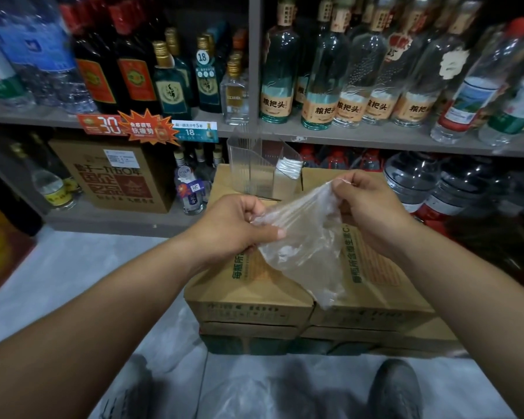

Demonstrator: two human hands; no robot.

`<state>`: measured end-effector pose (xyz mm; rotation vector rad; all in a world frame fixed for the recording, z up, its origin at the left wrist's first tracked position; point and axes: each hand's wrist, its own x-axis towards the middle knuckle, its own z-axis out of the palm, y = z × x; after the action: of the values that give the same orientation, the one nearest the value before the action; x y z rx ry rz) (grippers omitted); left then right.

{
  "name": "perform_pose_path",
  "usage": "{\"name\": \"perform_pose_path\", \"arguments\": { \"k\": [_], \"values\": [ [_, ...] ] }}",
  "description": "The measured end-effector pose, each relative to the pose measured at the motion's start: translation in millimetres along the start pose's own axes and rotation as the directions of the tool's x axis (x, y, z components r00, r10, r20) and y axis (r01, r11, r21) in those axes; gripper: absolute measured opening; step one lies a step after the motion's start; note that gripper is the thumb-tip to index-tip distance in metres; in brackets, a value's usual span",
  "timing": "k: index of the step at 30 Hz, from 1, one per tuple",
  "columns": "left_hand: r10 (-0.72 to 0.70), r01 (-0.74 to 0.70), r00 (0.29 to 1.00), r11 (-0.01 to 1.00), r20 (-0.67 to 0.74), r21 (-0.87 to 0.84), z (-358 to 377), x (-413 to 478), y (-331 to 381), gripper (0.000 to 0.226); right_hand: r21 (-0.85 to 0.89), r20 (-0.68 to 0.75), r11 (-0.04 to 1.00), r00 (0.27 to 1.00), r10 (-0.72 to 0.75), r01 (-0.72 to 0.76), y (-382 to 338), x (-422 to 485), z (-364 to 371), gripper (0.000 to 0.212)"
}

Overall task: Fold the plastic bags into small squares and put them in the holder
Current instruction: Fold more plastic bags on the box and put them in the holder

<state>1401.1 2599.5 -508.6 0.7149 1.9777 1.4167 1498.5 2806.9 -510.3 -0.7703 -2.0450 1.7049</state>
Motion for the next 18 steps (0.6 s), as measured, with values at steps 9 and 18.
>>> {"name": "perform_pose_path", "arguments": {
  "k": [9, 18],
  "values": [
    [-0.013, 0.015, 0.999, 0.998, 0.04, -0.06, -0.5, -11.9, -1.1, 0.021, -0.291, -0.019, 0.923, 0.963, -0.267, 0.25, -2.3, -7.7, 7.3, 0.017],
    [-0.114, 0.11, 0.982, 0.993, -0.152, -0.039, -17.1, -9.4, -22.8, 0.018, -0.25, -0.088, 0.945, 0.967, -0.237, 0.209, 3.9, -12.3, -1.5, 0.007]
  ]
}}
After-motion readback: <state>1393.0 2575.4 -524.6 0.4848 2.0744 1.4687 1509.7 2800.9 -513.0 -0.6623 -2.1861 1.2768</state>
